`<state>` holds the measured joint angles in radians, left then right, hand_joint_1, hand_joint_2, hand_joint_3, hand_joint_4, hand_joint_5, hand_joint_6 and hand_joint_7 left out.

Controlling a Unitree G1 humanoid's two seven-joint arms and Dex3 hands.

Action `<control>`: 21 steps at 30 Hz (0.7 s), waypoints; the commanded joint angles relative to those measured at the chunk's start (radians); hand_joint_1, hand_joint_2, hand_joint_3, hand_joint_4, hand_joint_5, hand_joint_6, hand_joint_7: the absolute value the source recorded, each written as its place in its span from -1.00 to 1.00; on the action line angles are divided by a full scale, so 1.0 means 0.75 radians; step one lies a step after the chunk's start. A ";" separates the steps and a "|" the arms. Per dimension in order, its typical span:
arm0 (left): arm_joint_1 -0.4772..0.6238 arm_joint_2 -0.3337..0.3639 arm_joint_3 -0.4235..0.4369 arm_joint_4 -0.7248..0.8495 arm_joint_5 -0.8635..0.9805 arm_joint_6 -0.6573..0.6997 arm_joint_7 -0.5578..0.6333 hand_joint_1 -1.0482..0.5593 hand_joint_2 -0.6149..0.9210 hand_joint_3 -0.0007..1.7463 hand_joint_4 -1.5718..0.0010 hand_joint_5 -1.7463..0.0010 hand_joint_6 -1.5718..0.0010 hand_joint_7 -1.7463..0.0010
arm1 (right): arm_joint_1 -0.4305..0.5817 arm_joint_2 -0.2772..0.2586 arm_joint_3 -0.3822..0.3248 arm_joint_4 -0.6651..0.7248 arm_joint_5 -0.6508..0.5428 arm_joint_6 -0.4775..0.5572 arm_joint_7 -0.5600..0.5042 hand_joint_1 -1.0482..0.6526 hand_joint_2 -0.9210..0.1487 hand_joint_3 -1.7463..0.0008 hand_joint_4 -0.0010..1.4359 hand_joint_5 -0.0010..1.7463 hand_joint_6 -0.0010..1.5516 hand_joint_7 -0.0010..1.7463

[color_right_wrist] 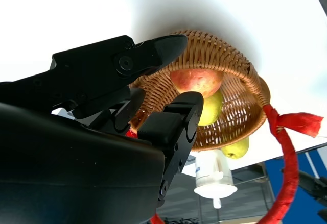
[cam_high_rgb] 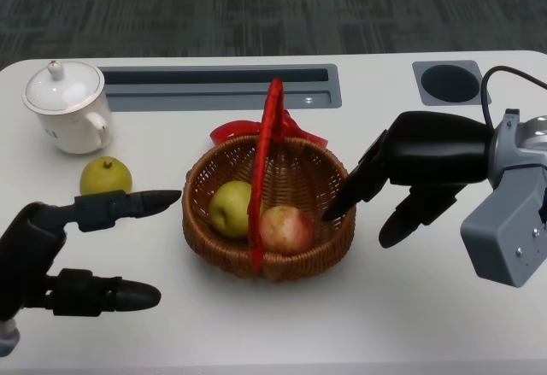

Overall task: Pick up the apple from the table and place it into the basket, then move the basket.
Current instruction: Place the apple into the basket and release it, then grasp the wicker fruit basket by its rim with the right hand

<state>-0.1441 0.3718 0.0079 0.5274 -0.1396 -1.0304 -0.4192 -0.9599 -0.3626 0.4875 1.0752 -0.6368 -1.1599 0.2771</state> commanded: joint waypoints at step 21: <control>0.051 -0.058 0.049 -0.098 0.038 0.024 0.032 -0.40 0.72 -1.00 -0.12 0.99 -0.02 0.99 | -0.091 0.035 0.136 -0.056 -0.123 -0.147 -0.150 -0.50 -0.99 0.97 0.27 -0.99 0.04 -0.99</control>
<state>-0.1128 0.3206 0.0332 0.4656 -0.1122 -1.0140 -0.4047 -0.9941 -0.3173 0.5971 1.0508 -0.7339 -1.2535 0.1762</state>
